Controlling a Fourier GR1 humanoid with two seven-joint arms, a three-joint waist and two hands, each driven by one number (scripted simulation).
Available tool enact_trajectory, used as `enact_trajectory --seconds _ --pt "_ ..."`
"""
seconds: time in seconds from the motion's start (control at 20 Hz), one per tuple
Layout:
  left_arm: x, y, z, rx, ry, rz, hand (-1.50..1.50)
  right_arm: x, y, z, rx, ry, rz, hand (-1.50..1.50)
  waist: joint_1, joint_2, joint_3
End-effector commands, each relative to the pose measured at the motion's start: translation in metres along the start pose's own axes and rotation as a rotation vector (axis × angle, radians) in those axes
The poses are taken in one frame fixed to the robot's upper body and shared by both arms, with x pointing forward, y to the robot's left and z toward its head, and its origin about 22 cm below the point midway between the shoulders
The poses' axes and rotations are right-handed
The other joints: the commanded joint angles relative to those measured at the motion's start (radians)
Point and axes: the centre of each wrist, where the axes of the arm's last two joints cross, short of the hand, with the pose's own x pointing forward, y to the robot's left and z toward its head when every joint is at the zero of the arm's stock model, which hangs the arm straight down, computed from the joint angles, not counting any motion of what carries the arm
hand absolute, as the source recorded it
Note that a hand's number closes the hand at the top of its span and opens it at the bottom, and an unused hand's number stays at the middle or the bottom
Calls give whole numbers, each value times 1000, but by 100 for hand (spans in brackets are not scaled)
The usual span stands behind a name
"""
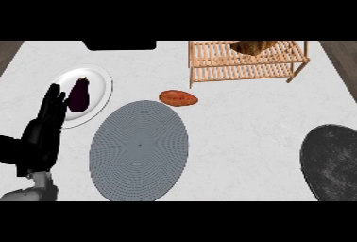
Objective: Pick the croissant from the placemat and place it in the tiered shelf
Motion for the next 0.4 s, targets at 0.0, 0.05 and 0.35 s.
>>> enact_trajectory --seconds 0.0,0.05,0.35 --pt "3 -10 -6 18 6 1 0 -13 -51 20 39 -24 -11 -150 -3 1 0" --pt "8 -12 -12 -3 4 15 0 -30 -61 17 34 -30 -17 -150 7 5 1" --pt "-4 -14 -10 4 -18 -10 0 -38 -104 39 49 -34 -27 -150 15 6 0"
